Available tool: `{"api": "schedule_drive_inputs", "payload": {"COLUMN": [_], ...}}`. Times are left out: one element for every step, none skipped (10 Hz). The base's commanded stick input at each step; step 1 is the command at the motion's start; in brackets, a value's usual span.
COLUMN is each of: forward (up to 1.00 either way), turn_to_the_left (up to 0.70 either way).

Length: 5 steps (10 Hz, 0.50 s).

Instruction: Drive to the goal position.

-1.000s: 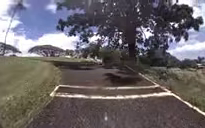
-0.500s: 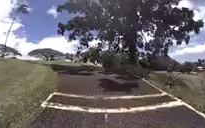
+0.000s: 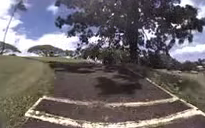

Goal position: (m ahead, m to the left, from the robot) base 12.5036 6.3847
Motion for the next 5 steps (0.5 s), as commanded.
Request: {"api": "schedule_drive_inputs", "payload": {"forward": [0.7, 0.7, 0.7, 0.7, 0.7], "turn_to_the_left": [0.14, 0.26, 0.35, 0.35, 0.35]}}
